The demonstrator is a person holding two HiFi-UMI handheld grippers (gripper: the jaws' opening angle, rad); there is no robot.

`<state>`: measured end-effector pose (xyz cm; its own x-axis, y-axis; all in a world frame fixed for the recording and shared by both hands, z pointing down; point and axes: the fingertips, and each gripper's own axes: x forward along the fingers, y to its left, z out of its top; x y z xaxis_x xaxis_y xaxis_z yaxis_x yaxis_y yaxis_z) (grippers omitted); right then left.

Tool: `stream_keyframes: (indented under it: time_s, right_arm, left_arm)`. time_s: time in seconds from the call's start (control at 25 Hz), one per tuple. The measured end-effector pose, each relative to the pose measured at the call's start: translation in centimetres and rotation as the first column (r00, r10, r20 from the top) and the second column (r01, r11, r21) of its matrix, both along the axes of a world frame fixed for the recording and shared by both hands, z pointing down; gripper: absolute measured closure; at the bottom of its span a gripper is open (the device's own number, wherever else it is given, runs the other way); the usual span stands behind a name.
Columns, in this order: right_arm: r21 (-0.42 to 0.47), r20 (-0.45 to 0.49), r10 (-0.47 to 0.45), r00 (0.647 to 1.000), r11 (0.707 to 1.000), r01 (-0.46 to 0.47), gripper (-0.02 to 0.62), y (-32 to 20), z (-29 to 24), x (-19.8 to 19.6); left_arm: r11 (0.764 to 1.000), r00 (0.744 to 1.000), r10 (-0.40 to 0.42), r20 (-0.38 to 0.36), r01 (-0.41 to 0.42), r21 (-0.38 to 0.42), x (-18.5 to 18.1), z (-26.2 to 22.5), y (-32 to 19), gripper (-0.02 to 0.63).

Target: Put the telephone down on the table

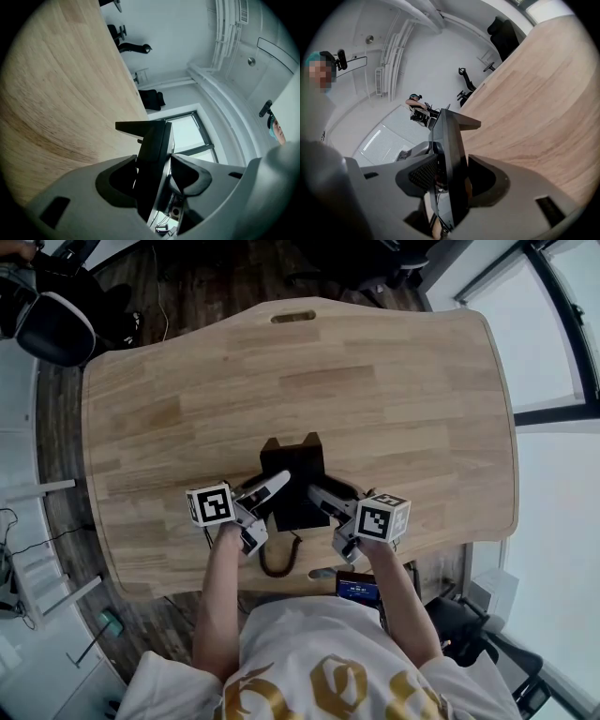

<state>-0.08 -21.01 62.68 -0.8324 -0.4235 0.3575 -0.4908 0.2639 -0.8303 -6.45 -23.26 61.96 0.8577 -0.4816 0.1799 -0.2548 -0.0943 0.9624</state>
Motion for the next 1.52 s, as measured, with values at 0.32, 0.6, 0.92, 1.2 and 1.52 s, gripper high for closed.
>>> stream_keyframes:
  time_s: [0.32,0.6,0.92,1.2,1.52]
  right_arm:
    - [-0.025,-0.007,-0.021,1.0,0.999,0.021,0.397,-0.4,1.1,-0.2]
    - [-0.04,-0.017,-0.043,0.999,0.998,0.043,0.397,-0.3,1.8,-0.2]
    - [-0.037,-0.022,-0.066,0.998,0.997,0.065,0.397,-0.3,2.4,-0.2]
    - [-0.036,-0.028,-0.072,0.997,0.997,0.071,0.396,-0.2,2.7,-0.1]
    - [-0.025,-0.051,-0.072,0.996,0.997,0.071,0.397,-0.2,2.7,-0.1]
  left_arm:
    - [0.998,1.0,-0.018,0.018,0.019,-0.063,-0.2,1.4,-0.1,0.396]
    - [0.999,0.999,-0.001,0.037,0.002,-0.038,0.0,1.7,-0.4,0.396]
    - [0.999,0.999,0.001,0.05,0.001,-0.038,0.0,2.1,-0.4,0.396]
    - [1.0,0.997,0.005,0.076,-0.003,-0.029,0.2,2.3,-0.4,0.394]
    - [1.0,0.993,-0.013,0.121,0.015,-0.012,0.1,2.4,-0.4,0.385]
